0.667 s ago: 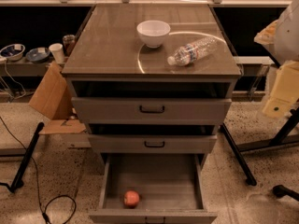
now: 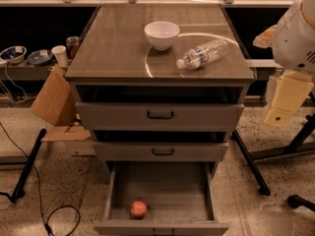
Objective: Pick apple from bottom drawer and place on counter
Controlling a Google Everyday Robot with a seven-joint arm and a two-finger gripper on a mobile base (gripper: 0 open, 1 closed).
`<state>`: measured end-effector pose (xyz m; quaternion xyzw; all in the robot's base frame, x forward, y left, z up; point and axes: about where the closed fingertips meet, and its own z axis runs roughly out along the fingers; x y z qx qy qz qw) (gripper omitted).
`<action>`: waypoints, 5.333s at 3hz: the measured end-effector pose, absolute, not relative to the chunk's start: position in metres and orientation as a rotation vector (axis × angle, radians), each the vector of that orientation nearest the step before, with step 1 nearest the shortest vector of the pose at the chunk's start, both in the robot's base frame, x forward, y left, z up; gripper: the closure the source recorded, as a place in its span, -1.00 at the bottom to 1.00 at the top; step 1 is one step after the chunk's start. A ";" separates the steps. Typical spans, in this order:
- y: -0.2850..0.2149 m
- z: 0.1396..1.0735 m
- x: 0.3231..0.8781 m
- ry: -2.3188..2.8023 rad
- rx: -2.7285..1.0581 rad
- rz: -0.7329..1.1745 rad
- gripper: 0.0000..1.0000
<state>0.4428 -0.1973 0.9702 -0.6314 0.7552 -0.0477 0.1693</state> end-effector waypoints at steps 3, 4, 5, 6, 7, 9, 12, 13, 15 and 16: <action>-0.104 0.853 0.455 1.837 -2.235 -0.192 -1.00; -0.072 0.792 0.453 1.663 -2.422 -0.231 -1.00; -0.041 0.726 0.446 1.446 -2.597 -0.255 -1.00; -0.020 0.682 0.444 1.256 -2.665 -0.295 -1.00; -0.020 0.682 0.444 1.256 -2.665 -0.295 -1.00; 0.012 0.646 0.467 1.140 -2.756 -0.282 -1.00; 0.129 0.499 0.514 0.600 -2.904 -0.326 -1.00; 0.152 0.440 0.527 0.505 -2.923 -0.337 -1.00; 0.148 0.331 0.552 0.450 -2.968 -0.278 -1.00; 0.130 0.285 0.548 0.468 -2.984 -0.195 -1.00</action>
Offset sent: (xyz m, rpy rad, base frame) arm 0.0161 0.0990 -0.1246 -0.1736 0.0357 0.3659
